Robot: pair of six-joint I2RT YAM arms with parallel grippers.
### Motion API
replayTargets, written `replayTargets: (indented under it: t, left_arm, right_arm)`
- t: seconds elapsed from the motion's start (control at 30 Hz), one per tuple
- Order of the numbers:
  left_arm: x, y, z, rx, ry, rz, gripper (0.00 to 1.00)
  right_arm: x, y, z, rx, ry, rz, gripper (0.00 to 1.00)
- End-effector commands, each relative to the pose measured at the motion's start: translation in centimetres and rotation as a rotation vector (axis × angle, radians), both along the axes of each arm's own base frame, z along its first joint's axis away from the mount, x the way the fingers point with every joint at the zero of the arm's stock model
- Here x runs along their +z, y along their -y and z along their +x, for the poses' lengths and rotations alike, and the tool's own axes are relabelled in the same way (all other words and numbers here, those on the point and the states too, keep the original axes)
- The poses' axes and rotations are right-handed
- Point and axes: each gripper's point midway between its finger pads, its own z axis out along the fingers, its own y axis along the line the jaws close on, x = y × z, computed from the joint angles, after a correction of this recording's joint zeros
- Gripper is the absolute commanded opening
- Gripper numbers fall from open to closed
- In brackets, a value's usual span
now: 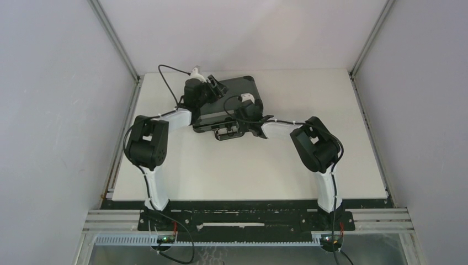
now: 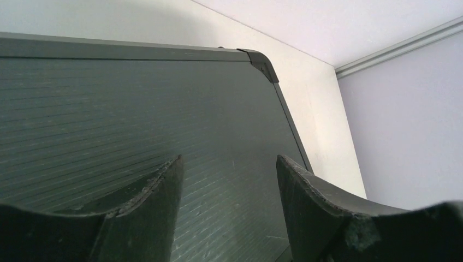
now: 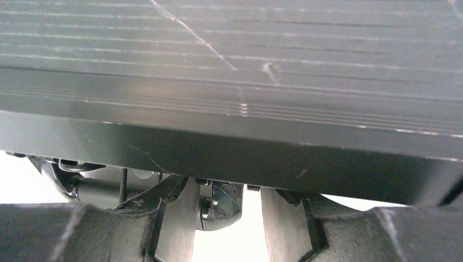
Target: Pack up texas hold em set
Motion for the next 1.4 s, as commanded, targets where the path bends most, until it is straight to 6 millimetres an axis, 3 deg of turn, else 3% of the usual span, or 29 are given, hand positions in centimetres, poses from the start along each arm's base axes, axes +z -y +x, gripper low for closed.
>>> replayTargets:
  t: [0.0, 0.1, 0.13, 0.23, 0.43, 0.63, 0.77, 0.97, 1.13, 1.17, 1.27, 1.3, 1.37]
  left_arm:
    - [0.4, -0.2, -1.3, -0.011, 0.007, -0.029, 0.68]
    - [-0.1, -0.3, -1.9, -0.014, -0.004, -0.033, 0.68]
    - [-0.1, -0.3, -2.0, -0.015, -0.003, -0.035, 0.68]
    - [-0.2, -0.5, -2.6, -0.016, -0.007, -0.038, 0.68]
    - [0.8, -0.5, -3.9, -0.030, 0.012, -0.066, 0.68]
    - [3.3, -0.8, -5.5, -0.039, 0.053, -0.086, 0.67]
    - [5.5, -0.7, -7.0, -0.054, 0.089, -0.103, 0.67]
    - [8.3, 2.0, -9.6, -0.128, 0.145, -0.111, 0.67]
    - [10.1, 4.3, -10.7, -0.185, 0.166, -0.129, 0.67]
    - [10.3, 4.6, -10.7, -0.194, 0.168, -0.131, 0.68]
    - [10.2, 5.5, -10.3, -0.226, 0.150, -0.139, 0.68]
    - [9.9, 6.0, -10.3, -0.242, 0.137, -0.148, 0.68]
    - [9.5, 6.8, -10.3, -0.269, 0.123, -0.166, 0.68]
  right_arm:
    - [-1.1, 1.4, 0.1, -0.056, -0.011, -0.128, 0.33]
    - [-2.4, 2.8, -1.0, -0.105, -0.057, -0.198, 0.02]
    - [-2.8, 3.4, -1.5, -0.121, -0.069, -0.222, 0.00]
    - [-3.9, 4.7, -3.2, -0.142, -0.110, -0.267, 0.00]
    - [-4.2, 6.6, -7.0, -0.177, -0.119, -0.252, 0.00]
    - [-3.4, 7.8, -10.0, -0.191, -0.104, -0.222, 0.00]
    - [-2.3, 7.1, -12.7, -0.149, -0.084, -0.201, 0.00]
    - [-2.5, 7.2, -17.5, -0.119, -0.097, -0.171, 0.00]
    - [-1.9, 7.6, -19.5, -0.126, -0.095, -0.136, 0.00]
    - [-1.6, 7.6, -19.6, -0.124, -0.083, -0.130, 0.04]
    - [-0.1, 7.0, -19.7, -0.102, -0.032, -0.099, 0.59]
    - [0.4, 6.7, -19.7, -0.093, -0.021, -0.085, 0.68]
    - [1.8, 6.1, -19.8, -0.073, 0.011, -0.054, 0.71]
